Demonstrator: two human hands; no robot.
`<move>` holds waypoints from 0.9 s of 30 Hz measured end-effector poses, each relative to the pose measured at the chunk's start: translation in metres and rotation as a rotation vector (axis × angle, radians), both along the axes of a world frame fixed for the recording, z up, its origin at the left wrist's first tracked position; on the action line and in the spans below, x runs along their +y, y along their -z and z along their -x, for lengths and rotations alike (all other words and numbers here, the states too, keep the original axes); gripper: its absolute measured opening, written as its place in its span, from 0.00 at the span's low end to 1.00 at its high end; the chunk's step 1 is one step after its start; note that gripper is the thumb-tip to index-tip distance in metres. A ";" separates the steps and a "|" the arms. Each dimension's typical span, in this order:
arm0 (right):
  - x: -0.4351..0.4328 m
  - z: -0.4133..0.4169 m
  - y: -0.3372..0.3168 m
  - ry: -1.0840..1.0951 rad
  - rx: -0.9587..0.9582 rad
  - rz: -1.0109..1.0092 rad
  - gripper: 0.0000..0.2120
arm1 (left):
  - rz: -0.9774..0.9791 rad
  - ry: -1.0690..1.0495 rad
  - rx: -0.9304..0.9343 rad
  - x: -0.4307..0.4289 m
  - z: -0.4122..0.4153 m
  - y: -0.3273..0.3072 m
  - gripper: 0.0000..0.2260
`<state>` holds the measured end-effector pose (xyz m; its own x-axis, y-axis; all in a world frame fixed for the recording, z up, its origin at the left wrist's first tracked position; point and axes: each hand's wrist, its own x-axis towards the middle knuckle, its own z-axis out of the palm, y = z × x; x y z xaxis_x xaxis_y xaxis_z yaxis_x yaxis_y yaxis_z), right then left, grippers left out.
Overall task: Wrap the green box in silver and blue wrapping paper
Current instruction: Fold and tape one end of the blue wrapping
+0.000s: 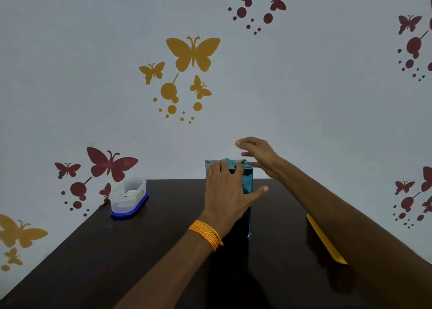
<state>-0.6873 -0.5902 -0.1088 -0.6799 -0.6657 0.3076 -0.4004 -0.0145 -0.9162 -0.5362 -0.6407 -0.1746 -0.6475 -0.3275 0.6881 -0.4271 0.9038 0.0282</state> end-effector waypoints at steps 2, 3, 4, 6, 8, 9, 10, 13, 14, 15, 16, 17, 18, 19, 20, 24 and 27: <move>0.006 0.004 -0.006 0.108 0.132 0.040 0.10 | 0.002 -0.002 0.003 0.000 0.001 -0.001 0.44; 0.010 0.005 -0.010 0.139 0.209 0.042 0.08 | 0.002 -0.005 0.000 0.000 0.001 -0.001 0.45; 0.013 0.005 -0.014 0.148 0.296 0.028 0.06 | 0.002 -0.007 -0.005 0.001 0.001 -0.001 0.45; 0.018 -0.002 -0.024 0.141 0.500 -0.048 0.05 | 0.007 -0.009 -0.017 0.001 0.000 -0.002 0.45; 0.021 -0.010 -0.034 0.137 0.700 -0.139 0.05 | 0.015 -0.009 -0.018 0.002 -0.001 -0.002 0.45; 0.022 -0.015 -0.039 0.151 0.793 -0.189 0.05 | 0.015 -0.010 -0.023 0.002 -0.002 -0.003 0.45; 0.023 -0.019 -0.043 0.180 0.889 -0.250 0.06 | 0.016 -0.012 -0.033 0.002 -0.003 -0.003 0.46; 0.026 -0.033 -0.053 0.248 1.073 -0.421 0.16 | 0.020 -0.018 -0.050 0.004 -0.003 -0.006 0.47; 0.028 -0.037 -0.054 0.246 1.101 -0.451 0.23 | 0.018 -0.016 -0.047 0.004 -0.003 -0.006 0.47; 0.028 -0.040 -0.054 0.239 1.119 -0.471 0.30 | 0.015 -0.014 -0.046 0.004 -0.003 -0.006 0.47; 0.027 -0.042 -0.054 0.239 1.130 -0.477 0.34 | 0.010 -0.011 -0.053 0.004 -0.004 -0.007 0.46; 0.027 -0.042 -0.054 0.244 1.135 -0.469 0.33 | 0.006 -0.011 -0.066 0.004 -0.004 -0.007 0.45; 0.027 -0.042 -0.053 0.251 1.133 -0.456 0.30 | 0.004 -0.011 -0.080 0.003 -0.004 -0.007 0.44; 0.026 -0.041 -0.053 0.257 1.127 -0.448 0.26 | 0.001 -0.010 -0.088 0.003 -0.004 -0.007 0.42; 0.026 -0.040 -0.052 0.252 1.119 -0.445 0.22 | -0.001 -0.010 -0.089 0.004 -0.004 -0.008 0.41; 0.026 -0.036 -0.051 0.211 1.064 -0.393 0.09 | 0.020 -0.031 -0.085 0.004 -0.004 -0.006 0.45; 0.025 -0.036 -0.052 0.175 1.003 -0.313 0.04 | 0.005 -0.023 -0.097 0.004 -0.006 -0.006 0.45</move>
<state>-0.6517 -0.5655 -0.0564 -0.3046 -0.7298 0.6120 -0.9479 0.2954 -0.1195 -0.5307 -0.6363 -0.1682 -0.7038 -0.3395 0.6240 -0.4479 0.8939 -0.0188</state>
